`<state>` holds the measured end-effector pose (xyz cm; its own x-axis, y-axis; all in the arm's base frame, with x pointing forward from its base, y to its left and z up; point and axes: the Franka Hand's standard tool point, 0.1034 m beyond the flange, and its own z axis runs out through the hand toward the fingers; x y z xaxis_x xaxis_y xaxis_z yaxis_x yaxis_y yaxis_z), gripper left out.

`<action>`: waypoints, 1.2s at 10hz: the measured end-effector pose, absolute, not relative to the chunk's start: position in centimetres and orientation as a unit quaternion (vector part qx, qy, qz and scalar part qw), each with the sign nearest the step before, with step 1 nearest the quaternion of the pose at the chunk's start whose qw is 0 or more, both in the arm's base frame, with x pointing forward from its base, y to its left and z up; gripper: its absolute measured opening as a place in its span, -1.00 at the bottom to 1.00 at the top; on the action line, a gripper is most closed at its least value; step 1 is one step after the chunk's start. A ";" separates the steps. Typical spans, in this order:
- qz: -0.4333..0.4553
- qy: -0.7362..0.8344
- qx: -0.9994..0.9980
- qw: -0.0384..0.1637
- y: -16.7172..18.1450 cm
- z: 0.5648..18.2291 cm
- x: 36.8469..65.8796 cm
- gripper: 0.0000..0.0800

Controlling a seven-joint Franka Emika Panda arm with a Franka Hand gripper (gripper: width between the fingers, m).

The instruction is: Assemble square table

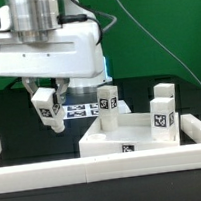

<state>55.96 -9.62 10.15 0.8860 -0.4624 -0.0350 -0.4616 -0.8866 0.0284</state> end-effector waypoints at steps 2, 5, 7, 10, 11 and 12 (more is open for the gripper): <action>-0.016 -0.239 0.971 0.010 -9.8 10.1 56.2 -0.27; -0.017 -0.245 0.969 0.011 -9.4 10.2 56.3 -0.27; -0.010 -0.243 0.970 0.006 -6.0 11.3 57.2 -0.27; 0.011 -0.234 0.972 0.009 -5.4 11.2 57.9 -0.27; 0.010 -0.234 0.972 0.009 -5.4 11.2 57.8 -0.27; 0.033 -0.237 0.971 0.012 -5.3 11.3 58.3 -0.27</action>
Offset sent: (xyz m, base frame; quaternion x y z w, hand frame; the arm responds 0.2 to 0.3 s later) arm 0.0000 0.0000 0.0000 0.0000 0.0000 0.0000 1.0000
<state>58.34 -5.28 11.27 0.8858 -0.4589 0.0691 -0.4605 -0.8876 0.0087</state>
